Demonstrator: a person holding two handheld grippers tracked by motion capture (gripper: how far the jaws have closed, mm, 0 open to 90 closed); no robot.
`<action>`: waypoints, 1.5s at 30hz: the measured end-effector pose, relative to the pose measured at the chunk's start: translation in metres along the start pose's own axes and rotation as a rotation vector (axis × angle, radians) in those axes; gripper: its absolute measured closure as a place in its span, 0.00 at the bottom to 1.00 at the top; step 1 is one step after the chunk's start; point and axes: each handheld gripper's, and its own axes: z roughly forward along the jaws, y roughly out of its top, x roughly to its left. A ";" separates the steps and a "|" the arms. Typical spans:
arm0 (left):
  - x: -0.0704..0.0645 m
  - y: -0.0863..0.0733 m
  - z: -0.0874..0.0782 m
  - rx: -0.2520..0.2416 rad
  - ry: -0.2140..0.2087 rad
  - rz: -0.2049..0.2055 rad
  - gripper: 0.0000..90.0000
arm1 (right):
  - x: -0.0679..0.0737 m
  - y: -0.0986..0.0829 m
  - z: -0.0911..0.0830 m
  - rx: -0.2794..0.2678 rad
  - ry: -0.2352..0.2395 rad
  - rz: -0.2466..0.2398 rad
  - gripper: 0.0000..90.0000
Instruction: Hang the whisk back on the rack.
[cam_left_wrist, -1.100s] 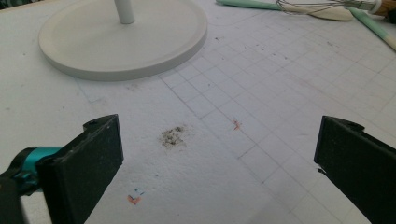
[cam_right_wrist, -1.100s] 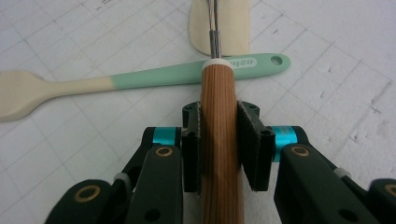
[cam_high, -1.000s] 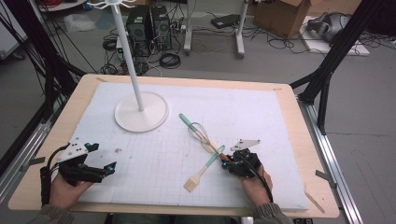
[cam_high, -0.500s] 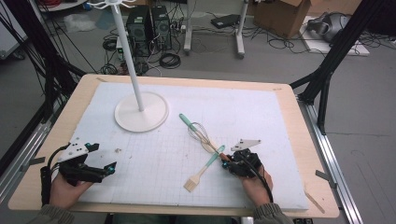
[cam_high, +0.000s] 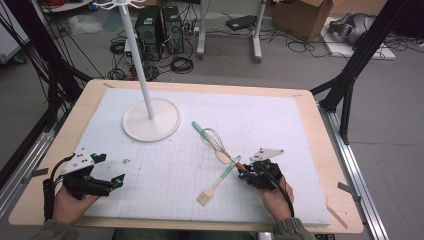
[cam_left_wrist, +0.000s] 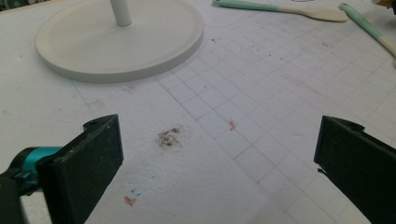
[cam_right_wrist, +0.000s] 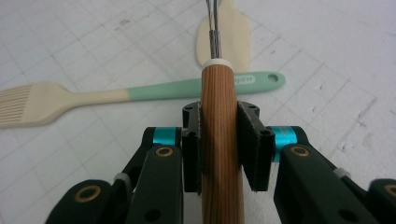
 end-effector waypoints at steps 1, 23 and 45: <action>-0.001 0.001 0.000 -0.001 -0.003 0.004 0.02 | 0.000 0.001 -0.001 -0.005 0.001 0.000 0.81; -0.022 0.040 0.003 -0.028 -0.135 0.106 0.02 | 0.017 0.026 -0.011 -0.045 0.136 -0.066 0.80; -0.042 0.086 0.006 -0.049 -0.212 0.222 0.03 | 0.043 0.063 -0.002 -0.026 0.257 -0.167 0.80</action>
